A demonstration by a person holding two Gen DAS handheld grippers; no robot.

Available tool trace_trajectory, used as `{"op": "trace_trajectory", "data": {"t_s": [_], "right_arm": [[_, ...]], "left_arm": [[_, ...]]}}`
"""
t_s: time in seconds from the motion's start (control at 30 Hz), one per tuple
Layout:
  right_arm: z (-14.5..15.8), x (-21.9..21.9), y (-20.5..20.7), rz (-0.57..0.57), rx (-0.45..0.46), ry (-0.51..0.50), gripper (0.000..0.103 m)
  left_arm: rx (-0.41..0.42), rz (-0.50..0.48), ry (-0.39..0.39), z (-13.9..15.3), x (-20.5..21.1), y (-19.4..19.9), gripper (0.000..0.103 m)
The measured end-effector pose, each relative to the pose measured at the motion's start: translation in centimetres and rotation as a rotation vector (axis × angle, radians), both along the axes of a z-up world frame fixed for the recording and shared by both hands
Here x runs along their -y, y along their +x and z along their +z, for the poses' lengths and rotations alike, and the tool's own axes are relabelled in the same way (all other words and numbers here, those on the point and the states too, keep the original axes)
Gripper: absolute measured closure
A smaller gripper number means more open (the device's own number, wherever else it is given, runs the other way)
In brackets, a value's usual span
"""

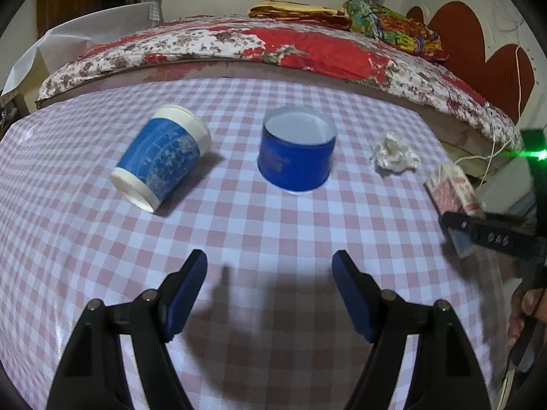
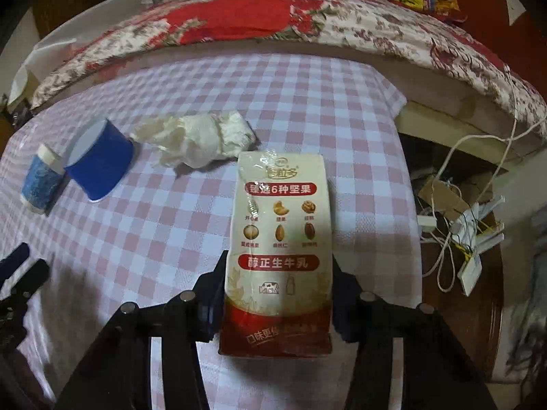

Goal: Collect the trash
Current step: 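Grasp the red-and-white carton with the right tool while the left tool grasps the blue tape roll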

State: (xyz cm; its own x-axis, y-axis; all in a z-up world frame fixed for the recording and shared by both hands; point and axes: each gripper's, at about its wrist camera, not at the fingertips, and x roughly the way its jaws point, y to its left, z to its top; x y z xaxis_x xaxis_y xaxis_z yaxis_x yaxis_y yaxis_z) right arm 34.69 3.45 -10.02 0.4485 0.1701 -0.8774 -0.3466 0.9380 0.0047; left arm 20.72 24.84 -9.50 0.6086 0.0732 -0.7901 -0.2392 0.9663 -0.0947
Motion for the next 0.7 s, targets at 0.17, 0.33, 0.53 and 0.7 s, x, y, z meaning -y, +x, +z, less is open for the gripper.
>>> {"op": "trace_trajectory", "data": {"t_s": [0.17, 0.33, 0.53, 0.7], "right_arm": [[0.9, 0.5, -0.2, 0.003, 0.035, 0.012, 0.051], [1.1, 1.1, 1.0, -0.006, 0.035, 0.019, 0.051], [0.6, 1.2, 2.7, -0.008, 0.032, 0.020, 0.051], [0.2, 1.0, 3.6, -0.003, 0.034, 0.019, 0.051]], "left_arm": [[0.028, -0.001, 0.010, 0.3, 0.1, 1.0, 0.026], [0.039, -0.006, 0.037, 0.2, 0.3, 4.4, 0.026], [0.036, -0.010, 0.051, -0.6, 0.6, 7.8, 0.026], [0.044, 0.000, 0.046, -0.7, 0.1, 10.2, 0.026]]}}
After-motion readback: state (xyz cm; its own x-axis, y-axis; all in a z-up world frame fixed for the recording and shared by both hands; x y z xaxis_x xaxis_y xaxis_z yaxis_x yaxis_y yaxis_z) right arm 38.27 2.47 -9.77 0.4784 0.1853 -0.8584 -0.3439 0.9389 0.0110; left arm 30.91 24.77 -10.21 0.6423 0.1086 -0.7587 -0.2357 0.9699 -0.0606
